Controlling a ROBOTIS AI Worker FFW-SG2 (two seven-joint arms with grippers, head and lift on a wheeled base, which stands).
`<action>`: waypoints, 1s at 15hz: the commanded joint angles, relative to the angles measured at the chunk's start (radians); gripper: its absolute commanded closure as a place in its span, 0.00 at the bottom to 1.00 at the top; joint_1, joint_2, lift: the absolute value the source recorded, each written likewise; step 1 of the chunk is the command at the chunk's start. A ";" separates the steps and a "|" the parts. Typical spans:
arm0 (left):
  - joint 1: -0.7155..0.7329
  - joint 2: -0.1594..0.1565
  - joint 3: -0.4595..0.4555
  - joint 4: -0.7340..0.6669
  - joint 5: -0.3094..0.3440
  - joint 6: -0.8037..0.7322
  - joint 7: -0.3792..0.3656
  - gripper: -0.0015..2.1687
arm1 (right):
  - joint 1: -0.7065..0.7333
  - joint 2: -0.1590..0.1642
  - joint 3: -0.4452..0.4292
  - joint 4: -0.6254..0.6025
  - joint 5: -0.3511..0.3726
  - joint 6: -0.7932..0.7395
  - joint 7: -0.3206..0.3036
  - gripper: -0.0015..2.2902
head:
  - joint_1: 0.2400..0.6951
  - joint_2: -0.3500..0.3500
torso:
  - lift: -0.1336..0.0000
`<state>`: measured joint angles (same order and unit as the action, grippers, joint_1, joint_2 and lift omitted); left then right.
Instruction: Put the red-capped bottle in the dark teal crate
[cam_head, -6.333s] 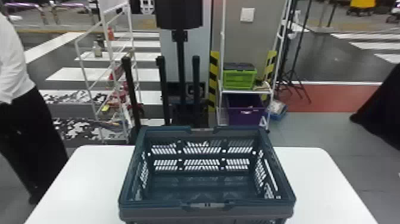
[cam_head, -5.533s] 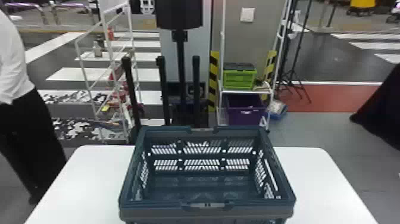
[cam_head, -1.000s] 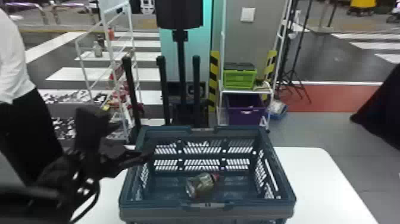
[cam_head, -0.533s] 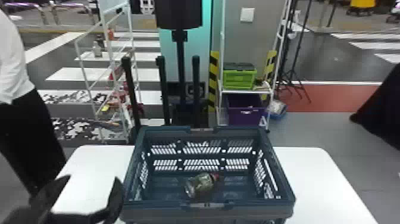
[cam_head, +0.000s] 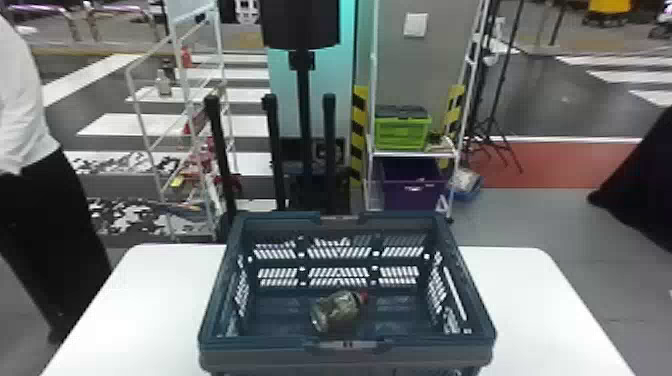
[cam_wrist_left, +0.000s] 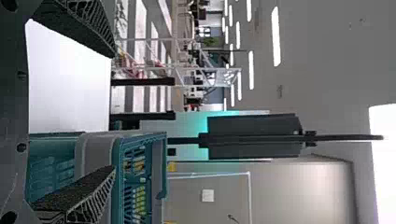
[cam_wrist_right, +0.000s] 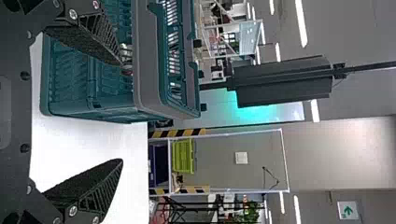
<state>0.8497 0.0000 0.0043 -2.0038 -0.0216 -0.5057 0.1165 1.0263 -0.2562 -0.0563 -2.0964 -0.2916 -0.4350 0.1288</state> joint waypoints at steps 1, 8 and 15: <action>0.034 -0.003 -0.006 0.071 0.003 -0.148 0.006 0.01 | 0.008 -0.008 0.004 -0.016 0.006 -0.001 0.000 0.07 | 0.57 0.50 | 1.00; 0.066 -0.003 -0.003 0.116 0.005 -0.222 -0.029 0.01 | 0.015 -0.015 0.021 -0.005 0.015 -0.026 0.002 0.07 | 0.57 0.50 | 1.00; 0.078 -0.003 -0.003 0.100 0.005 -0.201 -0.037 0.01 | 0.011 -0.015 0.024 0.018 0.011 -0.057 0.003 0.07 | 0.57 0.50 | 1.00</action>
<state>0.9272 0.0000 0.0015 -1.9051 -0.0169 -0.7120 0.0810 1.0391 -0.2715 -0.0323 -2.0800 -0.2796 -0.4907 0.1315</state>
